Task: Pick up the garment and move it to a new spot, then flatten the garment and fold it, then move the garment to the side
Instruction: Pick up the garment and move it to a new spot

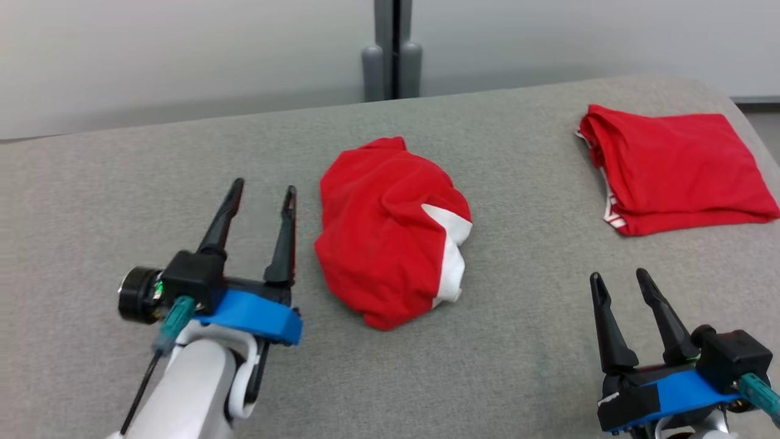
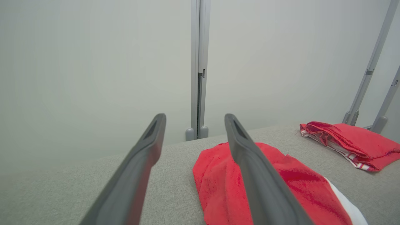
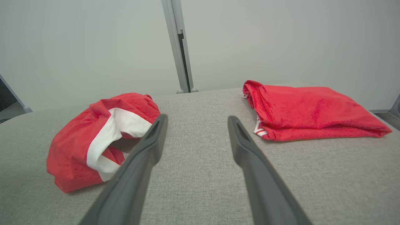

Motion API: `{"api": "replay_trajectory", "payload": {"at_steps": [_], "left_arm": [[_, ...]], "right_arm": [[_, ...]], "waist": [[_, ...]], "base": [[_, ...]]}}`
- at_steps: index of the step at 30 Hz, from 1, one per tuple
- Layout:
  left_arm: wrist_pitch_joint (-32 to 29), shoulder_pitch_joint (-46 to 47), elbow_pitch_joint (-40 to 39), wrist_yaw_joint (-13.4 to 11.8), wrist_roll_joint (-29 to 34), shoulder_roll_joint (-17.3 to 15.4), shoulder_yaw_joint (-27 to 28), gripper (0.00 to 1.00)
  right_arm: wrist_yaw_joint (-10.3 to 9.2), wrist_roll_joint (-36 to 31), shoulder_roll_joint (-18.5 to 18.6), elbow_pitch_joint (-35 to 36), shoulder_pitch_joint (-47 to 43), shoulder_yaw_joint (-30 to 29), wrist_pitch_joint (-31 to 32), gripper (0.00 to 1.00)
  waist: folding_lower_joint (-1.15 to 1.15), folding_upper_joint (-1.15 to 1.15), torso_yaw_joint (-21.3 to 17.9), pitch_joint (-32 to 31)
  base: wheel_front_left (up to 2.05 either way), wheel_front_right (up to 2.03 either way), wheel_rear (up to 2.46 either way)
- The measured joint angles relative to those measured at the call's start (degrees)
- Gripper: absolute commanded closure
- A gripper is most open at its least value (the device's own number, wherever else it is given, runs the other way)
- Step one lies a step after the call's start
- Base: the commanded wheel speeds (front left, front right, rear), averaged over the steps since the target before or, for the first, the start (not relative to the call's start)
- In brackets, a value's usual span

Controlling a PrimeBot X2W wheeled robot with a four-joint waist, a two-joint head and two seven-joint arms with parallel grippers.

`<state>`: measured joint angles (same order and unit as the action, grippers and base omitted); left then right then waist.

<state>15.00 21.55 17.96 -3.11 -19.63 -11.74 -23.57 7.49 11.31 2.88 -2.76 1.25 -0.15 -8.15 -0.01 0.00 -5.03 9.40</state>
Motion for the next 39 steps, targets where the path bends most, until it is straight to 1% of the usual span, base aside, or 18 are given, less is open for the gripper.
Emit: {"api": "replay_trajectory", "payload": {"at_steps": [6,11,14,20,24,29,39], "left_arm": [[-0.01,-6.87,-5.77,-1.59,0.97,-0.74,6.11,0.0],[0.0,-12.12,-7.95,-1.89,1.58,-1.07,9.87,0.0],[0.0,-14.9,-8.96,-1.46,2.09,-1.29,11.52,0.0],[0.0,-19.97,-10.8,-1.05,2.88,-1.2,13.79,0.0],[0.0,-22.07,-11.55,-0.79,2.99,-0.55,15.02,0.0],[0.0,-23.06,-11.38,0.01,3.21,0.0,16.45,0.0],[0.0,-23.67,-10.65,0.74,4.56,1.44,17.84,0.0]], "right_arm": [[0.0,-0.24,-0.02,0.37,-1.54,-0.7,0.53,0.0],[0.0,-0.25,-0.04,0.47,-2.63,-1.31,0.94,0.0],[0.0,-0.25,-0.04,0.48,-3.26,-1.76,1.03,0.0],[0.0,0.2,-0.02,0.69,-4.49,-3.07,1.01,0.0],[0.0,0.46,-0.02,0.79,-5.67,-3.45,0.9,0.0],[0.0,0.71,-0.03,0.71,-6.52,-3.2,0.76,0.0],[0.0,0.78,-0.03,0.85,-6.98,-3.03,1.1,0.0]], "waist": [[0.0,0.0,3.6,-1.88],[0.0,0.0,5.85,-3.25],[0.0,0.0,6.7,-4.17],[0.0,0.0,7.45,-5.23],[0.0,0.0,7.57,-5.61],[0.01,0.0,7.49,-5.74],[0.0,0.0,7.49,-5.8]], "base": [[0.0,0.0,0.0],[0.0,0.0,0.0],[0.0,0.0,0.0],[0.0,0.0,0.0],[0.0,0.0,0.0],[0.0,0.0,0.0],[0.0,0.0,0.0]]}}
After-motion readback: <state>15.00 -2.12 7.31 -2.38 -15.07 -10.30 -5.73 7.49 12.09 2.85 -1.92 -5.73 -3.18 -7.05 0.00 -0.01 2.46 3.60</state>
